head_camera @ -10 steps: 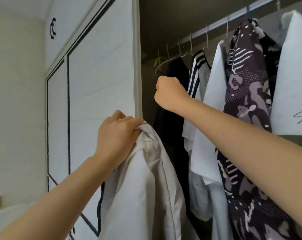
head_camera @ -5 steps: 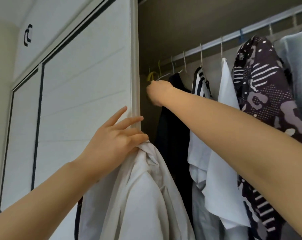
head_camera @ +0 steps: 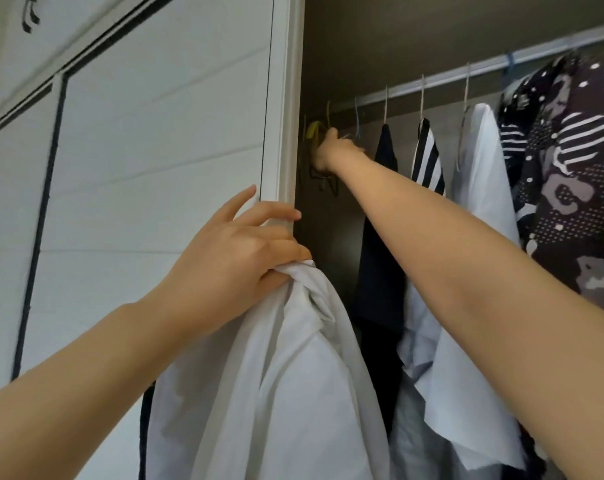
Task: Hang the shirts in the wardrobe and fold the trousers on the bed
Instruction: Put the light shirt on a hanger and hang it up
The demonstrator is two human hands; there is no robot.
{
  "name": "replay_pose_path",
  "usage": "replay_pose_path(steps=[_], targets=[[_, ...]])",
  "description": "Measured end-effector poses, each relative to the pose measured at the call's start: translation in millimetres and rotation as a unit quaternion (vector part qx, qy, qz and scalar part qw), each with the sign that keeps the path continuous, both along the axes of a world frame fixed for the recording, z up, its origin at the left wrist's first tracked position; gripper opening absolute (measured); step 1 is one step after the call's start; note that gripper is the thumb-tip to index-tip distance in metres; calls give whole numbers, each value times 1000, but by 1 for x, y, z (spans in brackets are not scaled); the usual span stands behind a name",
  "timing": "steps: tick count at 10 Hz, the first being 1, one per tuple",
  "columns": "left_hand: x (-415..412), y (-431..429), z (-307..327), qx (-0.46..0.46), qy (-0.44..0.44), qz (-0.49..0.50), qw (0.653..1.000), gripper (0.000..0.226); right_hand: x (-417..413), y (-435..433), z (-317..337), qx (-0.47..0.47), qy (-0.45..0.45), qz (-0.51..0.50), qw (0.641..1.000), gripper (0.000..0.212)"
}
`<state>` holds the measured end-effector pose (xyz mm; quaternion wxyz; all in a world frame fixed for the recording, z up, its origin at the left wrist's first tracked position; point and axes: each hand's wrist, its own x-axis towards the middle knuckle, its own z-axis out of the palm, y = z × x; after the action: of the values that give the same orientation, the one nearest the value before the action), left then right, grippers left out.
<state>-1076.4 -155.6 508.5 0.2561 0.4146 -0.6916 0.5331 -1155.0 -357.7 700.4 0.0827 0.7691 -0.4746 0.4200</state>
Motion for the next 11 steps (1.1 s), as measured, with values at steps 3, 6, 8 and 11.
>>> replay_pose_path(steps=[3,6,8,11], targets=[[2,-4,0,-13,-13,-6,1000,23,-5,-7,-4,74,-4,133,988,41],[1,-4,0,-9,-8,-14,1000,18,11,-1,-9,195,-277,292,894,64],[4,-8,-2,0,12,-14,1000,35,13,-4,-9,209,-244,223,920,15],[5,-10,-2,-12,11,-24,1000,34,-5,-8,-8,134,-182,206,952,40]])
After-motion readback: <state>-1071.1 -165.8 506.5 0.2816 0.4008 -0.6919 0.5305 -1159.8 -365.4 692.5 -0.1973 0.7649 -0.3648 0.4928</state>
